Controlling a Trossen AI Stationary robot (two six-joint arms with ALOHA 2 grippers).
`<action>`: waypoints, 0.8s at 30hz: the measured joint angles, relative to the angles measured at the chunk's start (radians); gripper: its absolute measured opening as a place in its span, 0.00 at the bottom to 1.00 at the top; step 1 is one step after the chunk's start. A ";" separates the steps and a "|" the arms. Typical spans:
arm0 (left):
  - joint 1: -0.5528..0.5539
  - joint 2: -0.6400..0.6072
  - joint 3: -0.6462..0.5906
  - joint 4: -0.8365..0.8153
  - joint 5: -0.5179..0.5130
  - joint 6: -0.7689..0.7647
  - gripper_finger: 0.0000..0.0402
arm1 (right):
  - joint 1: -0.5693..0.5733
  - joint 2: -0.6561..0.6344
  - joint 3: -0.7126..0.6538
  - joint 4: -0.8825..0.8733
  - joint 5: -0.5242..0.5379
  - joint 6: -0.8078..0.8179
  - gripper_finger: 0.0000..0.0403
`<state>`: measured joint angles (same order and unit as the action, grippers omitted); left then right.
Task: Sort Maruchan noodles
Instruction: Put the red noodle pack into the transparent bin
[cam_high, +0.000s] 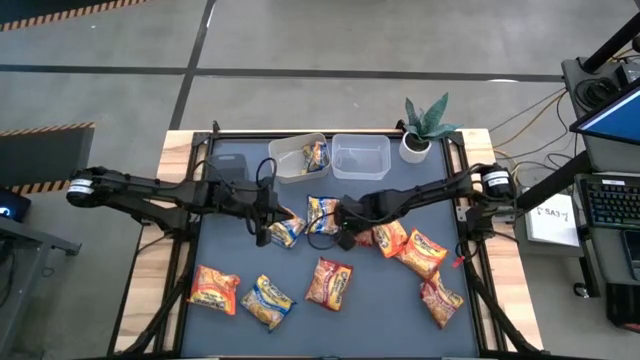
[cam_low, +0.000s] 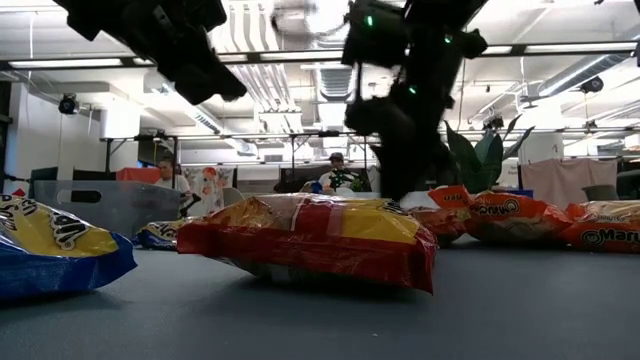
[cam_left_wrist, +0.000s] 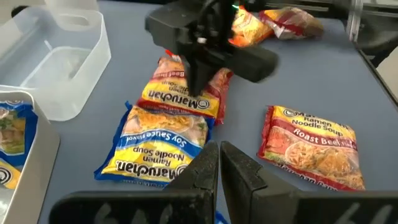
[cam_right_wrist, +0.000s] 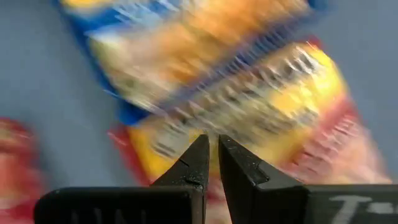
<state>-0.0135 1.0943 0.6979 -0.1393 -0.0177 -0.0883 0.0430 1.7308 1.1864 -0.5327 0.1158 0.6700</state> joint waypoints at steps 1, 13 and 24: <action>0.000 0.000 0.000 0.007 0.000 0.000 0.00 | 0.006 -0.003 0.000 0.040 -0.013 -0.008 0.07; -0.004 0.124 -0.001 0.238 0.000 -0.053 0.00 | 0.007 -0.179 -0.023 -0.127 0.025 -0.043 0.07; -0.006 0.439 0.021 0.602 0.002 -0.046 0.00 | -0.056 -0.405 -0.233 -0.139 0.070 0.014 0.07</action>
<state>-0.0193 1.5329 0.7184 0.4629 -0.0162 -0.1346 -0.0126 1.3257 0.9530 -0.6717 0.1853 0.6844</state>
